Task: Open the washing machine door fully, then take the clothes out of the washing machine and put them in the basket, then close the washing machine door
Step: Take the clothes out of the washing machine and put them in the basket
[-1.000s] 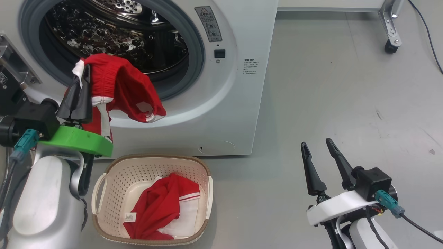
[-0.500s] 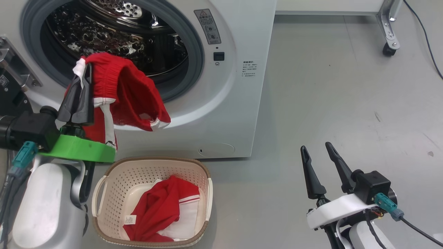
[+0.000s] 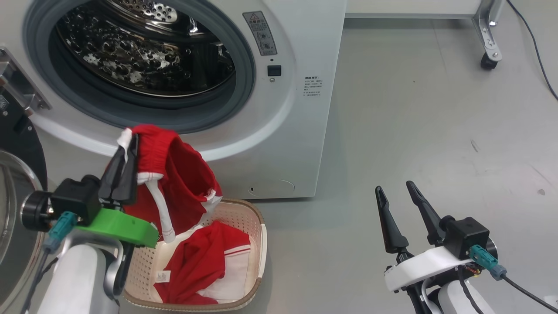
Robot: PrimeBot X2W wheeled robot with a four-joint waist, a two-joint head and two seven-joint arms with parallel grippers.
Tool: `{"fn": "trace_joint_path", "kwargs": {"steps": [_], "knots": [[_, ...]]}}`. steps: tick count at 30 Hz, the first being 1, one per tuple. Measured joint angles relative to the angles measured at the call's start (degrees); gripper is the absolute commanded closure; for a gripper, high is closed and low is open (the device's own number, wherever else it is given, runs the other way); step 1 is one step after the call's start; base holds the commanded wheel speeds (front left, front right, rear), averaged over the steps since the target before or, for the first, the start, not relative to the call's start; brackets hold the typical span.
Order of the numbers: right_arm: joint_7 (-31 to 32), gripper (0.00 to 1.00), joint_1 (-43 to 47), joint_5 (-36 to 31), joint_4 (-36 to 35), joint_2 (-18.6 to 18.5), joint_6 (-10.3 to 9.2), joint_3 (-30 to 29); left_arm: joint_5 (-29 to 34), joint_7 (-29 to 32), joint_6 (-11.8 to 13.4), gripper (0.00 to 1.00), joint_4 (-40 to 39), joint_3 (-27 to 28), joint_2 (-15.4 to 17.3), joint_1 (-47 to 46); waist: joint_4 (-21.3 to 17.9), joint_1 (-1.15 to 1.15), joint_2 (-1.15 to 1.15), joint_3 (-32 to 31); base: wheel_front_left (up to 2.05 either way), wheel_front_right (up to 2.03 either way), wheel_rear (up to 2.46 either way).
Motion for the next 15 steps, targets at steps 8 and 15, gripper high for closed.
{"fn": "trace_joint_path", "kwargs": {"steps": [8,15], "knots": [[0.00,0.00,-0.03,-0.32,-0.55,0.03,0.00,0.05,0.00,2.72,-0.01,1.00,3.31,-1.38,0.11,2.76,-0.52,0.00,0.00,2.14,0.00,0.00,0.00],[0.00,0.00,-0.40,-0.43,-1.24,0.13,0.01,0.49,-0.01,5.27,-0.01,1.00,7.08,-1.77,0.49,4.14,-1.40,0.00,0.00,4.67,0.00,0.00,0.00]]}}
